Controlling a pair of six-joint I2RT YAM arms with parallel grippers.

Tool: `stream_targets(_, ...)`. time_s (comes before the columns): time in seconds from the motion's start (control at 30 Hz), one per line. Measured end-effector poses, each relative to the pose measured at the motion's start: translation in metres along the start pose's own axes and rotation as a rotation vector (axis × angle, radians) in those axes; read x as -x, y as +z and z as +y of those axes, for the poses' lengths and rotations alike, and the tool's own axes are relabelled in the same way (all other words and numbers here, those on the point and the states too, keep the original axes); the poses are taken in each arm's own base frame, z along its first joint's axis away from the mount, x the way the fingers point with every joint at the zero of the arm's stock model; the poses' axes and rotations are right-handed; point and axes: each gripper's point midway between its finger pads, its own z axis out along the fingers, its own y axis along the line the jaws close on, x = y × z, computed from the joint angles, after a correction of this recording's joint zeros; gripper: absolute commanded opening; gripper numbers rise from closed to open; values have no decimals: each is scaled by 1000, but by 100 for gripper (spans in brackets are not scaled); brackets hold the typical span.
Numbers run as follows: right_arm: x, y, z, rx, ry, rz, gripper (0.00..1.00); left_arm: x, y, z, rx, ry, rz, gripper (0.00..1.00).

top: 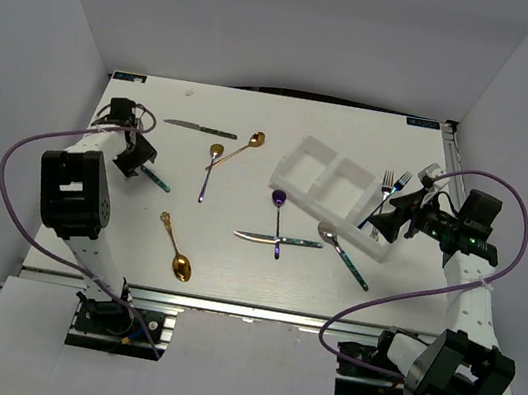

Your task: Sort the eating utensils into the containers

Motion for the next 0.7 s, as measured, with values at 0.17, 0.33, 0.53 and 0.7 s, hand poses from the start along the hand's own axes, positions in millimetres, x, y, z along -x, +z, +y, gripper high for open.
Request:
stream_targets(0.17, -1, 0, 1, 1, 3, 3, 89, 7, 8, -1, 38, 1, 5, 63)
stream_targets(0.33, 0, 0, 1, 1, 1, 2, 89, 10, 20, -5, 63, 1, 26, 63)
stream_targets(0.53, 0, 0, 1, 1, 1, 2, 89, 7, 31, 0, 101, 9, 48, 55)
stream_targets(0.7, -1, 0, 1, -2, 0, 3, 89, 8, 33, -1, 104, 20, 53, 43)
